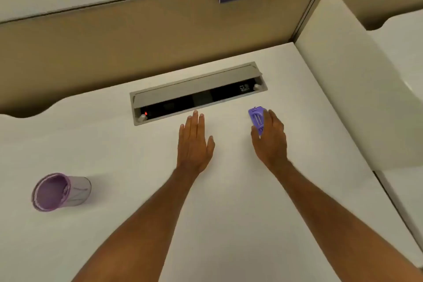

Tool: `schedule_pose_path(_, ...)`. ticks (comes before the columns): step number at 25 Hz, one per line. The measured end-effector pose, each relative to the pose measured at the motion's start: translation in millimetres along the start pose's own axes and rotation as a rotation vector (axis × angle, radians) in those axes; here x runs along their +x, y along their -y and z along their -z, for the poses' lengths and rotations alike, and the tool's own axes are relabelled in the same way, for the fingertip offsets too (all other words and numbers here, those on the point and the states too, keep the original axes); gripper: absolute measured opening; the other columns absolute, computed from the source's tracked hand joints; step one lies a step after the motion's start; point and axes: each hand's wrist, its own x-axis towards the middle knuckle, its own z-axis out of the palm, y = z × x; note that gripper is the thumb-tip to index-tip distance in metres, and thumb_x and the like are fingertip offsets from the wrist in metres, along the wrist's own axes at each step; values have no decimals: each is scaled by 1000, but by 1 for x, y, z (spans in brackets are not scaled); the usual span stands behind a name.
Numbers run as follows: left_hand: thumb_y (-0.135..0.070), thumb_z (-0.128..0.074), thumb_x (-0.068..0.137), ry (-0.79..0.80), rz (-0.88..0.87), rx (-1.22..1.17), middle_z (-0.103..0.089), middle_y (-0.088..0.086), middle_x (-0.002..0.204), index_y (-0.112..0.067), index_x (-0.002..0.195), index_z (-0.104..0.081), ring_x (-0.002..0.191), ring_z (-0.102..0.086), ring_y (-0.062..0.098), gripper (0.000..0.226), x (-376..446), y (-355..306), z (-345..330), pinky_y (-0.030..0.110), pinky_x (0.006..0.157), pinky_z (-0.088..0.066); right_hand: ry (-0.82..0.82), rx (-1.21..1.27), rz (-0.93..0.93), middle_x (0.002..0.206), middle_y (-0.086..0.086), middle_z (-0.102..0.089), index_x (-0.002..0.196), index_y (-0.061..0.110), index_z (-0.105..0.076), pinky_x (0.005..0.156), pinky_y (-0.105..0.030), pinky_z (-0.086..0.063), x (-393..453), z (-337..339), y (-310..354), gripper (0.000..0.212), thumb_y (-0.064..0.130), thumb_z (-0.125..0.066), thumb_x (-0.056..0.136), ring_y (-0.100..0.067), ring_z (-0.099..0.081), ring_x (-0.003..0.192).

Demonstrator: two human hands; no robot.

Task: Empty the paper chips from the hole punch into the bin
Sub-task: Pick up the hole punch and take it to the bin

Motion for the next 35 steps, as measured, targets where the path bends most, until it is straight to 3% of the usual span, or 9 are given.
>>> schedule_pose_path(5, -40, -39, 103, 102, 47, -35, -9, 7, 171, -15, 161, -16, 158, -9, 26, 67, 17, 4, -30, 51, 128, -9, -141, 147, -240, 144, -14, -51, 145, 6, -45, 102, -40, -44, 37, -18, -16, 55, 29, -61, 98, -34, -45, 131)
schedule_pose_path(10, -39, -39, 102, 108, -8, 32, -16, 10, 170, -12, 158, -25, 157, -13, 29, 64, 16, 11, -49, 54, 127, -11, -219, 157, -280, 119, -15, -64, 119, 3, -60, 89, -43, -45, 46, -37, -27, 33, 27, -61, 96, -37, -54, 108)
schedule_pose_path(20, -42, -36, 101, 94, 6, 64, -19, 9, 169, -13, 157, -28, 157, -15, 29, 64, 18, 10, -56, 55, 127, -13, -220, 148, -318, 115, -16, -63, 115, 3, -60, 86, -40, -44, 50, -42, -27, 31, 29, -62, 98, -34, -54, 103)
schedule_pose_path(23, -40, -40, 101, 116, 4, 25, -17, 9, 170, -13, 158, -27, 157, -12, 28, 64, 17, 11, -53, 53, 127, -10, -206, 285, -308, 114, -11, -55, 111, 4, -58, 82, -37, -48, 48, -38, -24, 27, 27, -61, 98, -24, -55, 95)
schedule_pose_path(26, -36, -46, 101, 119, 47, -116, -18, 8, 169, -13, 157, -28, 157, -13, 26, 63, 17, 7, -45, 50, 128, -8, -220, 460, -268, 113, 0, -44, 109, 9, -54, 68, -18, -43, 40, -32, -12, 20, 22, -63, 97, -9, -53, 79)
schedule_pose_path(29, -35, -48, 103, 85, 136, -293, -26, 4, 167, -16, 155, -33, 154, -21, 21, 58, 13, -3, -30, 44, 129, -12, -263, 511, -168, 114, -2, -45, 105, 11, -57, 71, -1, -40, 28, -24, 7, 19, 13, -70, 92, -4, -53, 85)
schedule_pose_path(31, -37, -49, 104, 78, 193, -469, -37, 2, 162, -20, 151, -40, 148, -35, 19, 51, 5, -16, -15, 34, 122, -25, -261, 513, -94, 117, -6, -49, 107, 8, -60, 74, 4, -40, 15, -18, 26, 23, 11, -74, 90, -1, -54, 91)
schedule_pose_path(33, -40, -49, 104, 96, 285, -716, -47, -2, 155, -25, 146, -46, 132, -50, 12, 45, -1, -33, 6, 23, 105, -39, -242, 500, -30, 122, -10, -54, 114, 6, -62, 75, 5, -42, 0, -13, 46, 30, 12, -76, 89, -8, -56, 94)
schedule_pose_path(35, -45, -47, 104, 92, 396, -1003, -52, -5, 149, -31, 143, -48, 122, -56, 7, 42, -9, -47, 33, 22, 98, -46, -219, 453, 72, 127, -14, -58, 120, 7, -62, 78, 1, -45, -21, -9, 67, 36, 14, -76, 89, -14, -58, 102)
